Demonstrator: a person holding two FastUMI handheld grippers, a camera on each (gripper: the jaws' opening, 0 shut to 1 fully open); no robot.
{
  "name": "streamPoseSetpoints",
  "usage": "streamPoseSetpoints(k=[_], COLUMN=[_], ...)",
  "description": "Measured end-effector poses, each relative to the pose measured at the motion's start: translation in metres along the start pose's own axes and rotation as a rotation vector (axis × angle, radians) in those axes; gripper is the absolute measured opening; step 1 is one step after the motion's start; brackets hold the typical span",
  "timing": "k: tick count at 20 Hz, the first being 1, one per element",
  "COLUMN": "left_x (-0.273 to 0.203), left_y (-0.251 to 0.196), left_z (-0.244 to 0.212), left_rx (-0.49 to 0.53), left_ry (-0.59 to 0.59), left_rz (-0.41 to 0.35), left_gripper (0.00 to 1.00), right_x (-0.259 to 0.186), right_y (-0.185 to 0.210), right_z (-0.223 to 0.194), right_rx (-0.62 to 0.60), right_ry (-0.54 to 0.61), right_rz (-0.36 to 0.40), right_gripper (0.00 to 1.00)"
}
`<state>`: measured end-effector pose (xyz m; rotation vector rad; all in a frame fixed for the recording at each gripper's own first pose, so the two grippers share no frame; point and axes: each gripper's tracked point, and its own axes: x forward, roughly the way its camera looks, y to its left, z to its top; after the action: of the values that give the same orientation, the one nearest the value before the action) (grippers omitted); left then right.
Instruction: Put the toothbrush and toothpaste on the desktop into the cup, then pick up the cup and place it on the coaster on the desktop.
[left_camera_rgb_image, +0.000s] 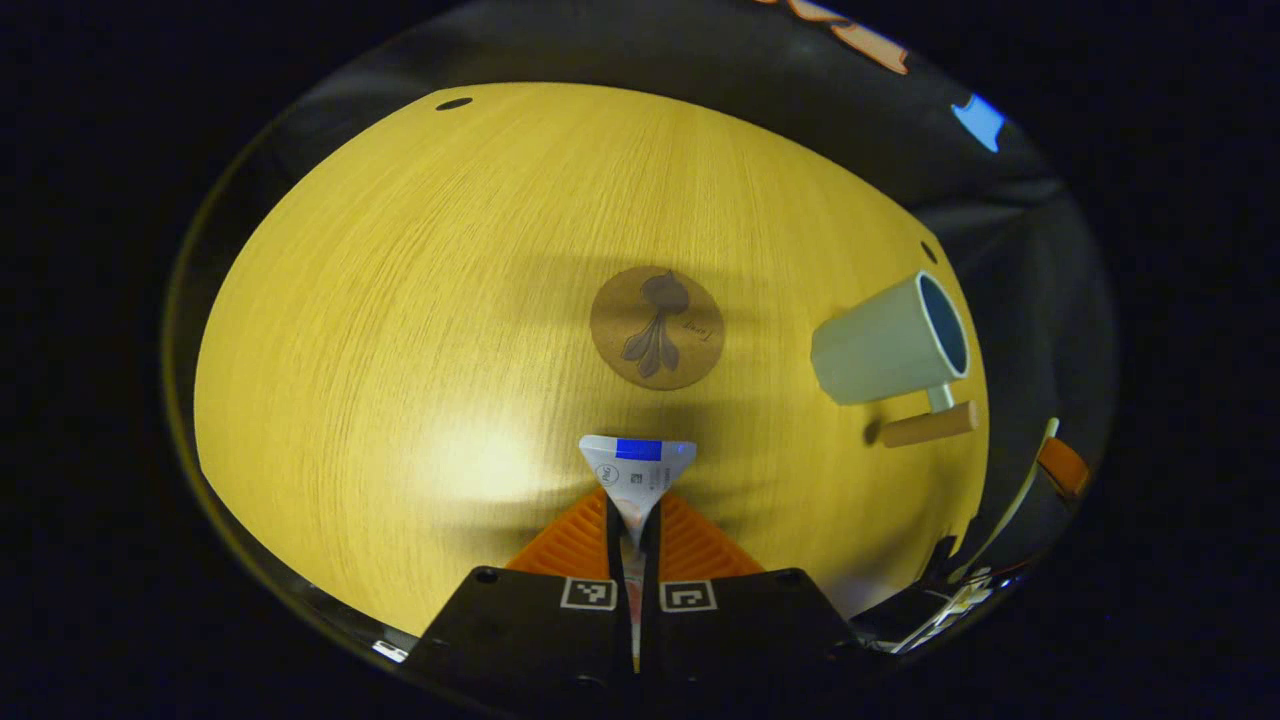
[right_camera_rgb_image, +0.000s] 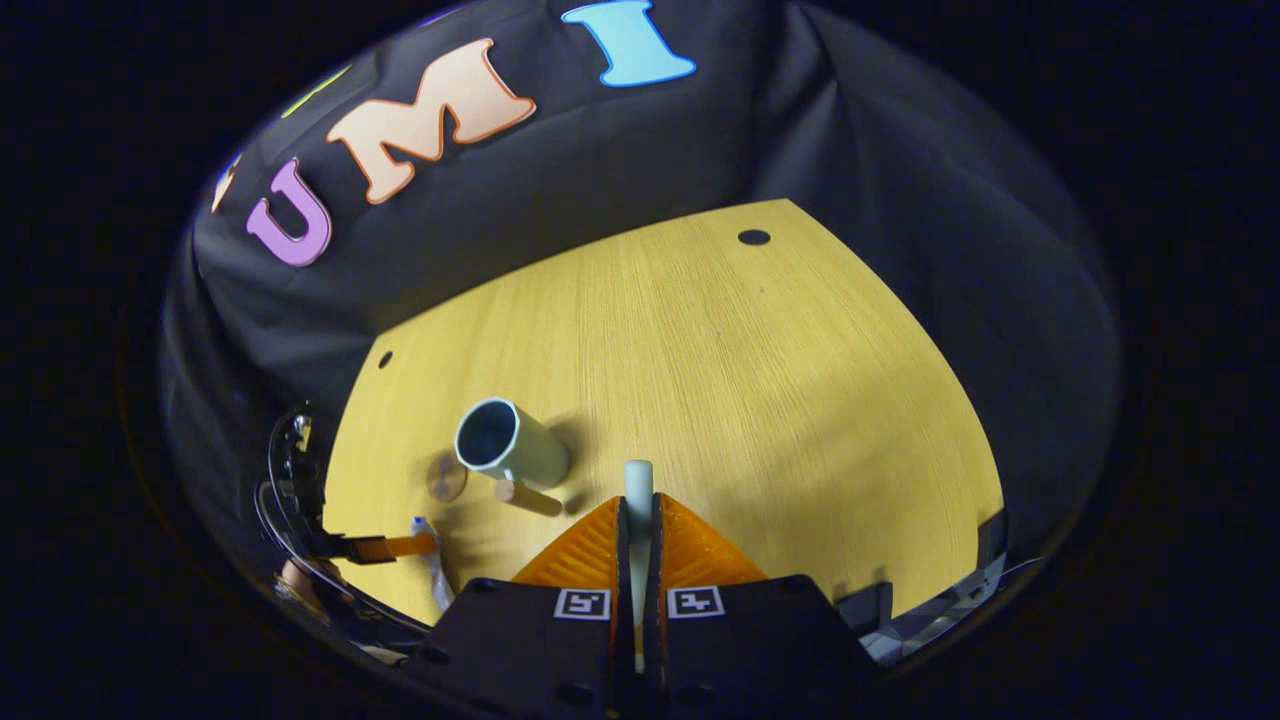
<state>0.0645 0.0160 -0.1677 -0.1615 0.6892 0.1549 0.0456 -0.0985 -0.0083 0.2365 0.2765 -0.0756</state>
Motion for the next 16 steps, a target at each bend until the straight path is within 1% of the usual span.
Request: streamPoseSetpoints(k=[1,4,9,12,14,15,16], left_x=[-0.002,-0.016,-0.045,-0.061,-0.073,-0.076,-0.082], left_y=[-0.004,-0.004,-0.027,-0.045,-0.058,-0.065,-0.071], left_z=[0.002,0.013,0.038,0.062,0.078,0.084,0.092], left_rx=[-0.015,-0.016,-0.019,-0.017,-0.022,-0.022,-0.021], left_ry=[-0.033,-0.106,-0.229,-0.328,-0.396,-0.418,-0.456], left_rz=[-0.02,-0.022,-0.097,-0.144,-0.185,-0.201,-0.218], left_gripper=[0.01,0.01,0.01,0.01,0.01,0.01,0.01], right_x=[0.003,0.003,0.006,0.015,0.027,0.034,0.044], right_y=[0.004,0.028,0.087,0.116,0.127,0.132,0.134], right_z=[0.009,0.04,0.09,0.12,0.13,0.134,0.136], right_rx=[0.002,-0.014,-0.009,0.009,0.03,0.029,0.017], right_ry=[-0.029,-0.129,-0.278,-0.35,-0.376,-0.386,-0.402], right_rz=[0.011,0.075,0.259,0.355,0.392,0.402,0.396], right_gripper=[0.06,0.06,0.06,0.06,0.06,0.06,0.06])
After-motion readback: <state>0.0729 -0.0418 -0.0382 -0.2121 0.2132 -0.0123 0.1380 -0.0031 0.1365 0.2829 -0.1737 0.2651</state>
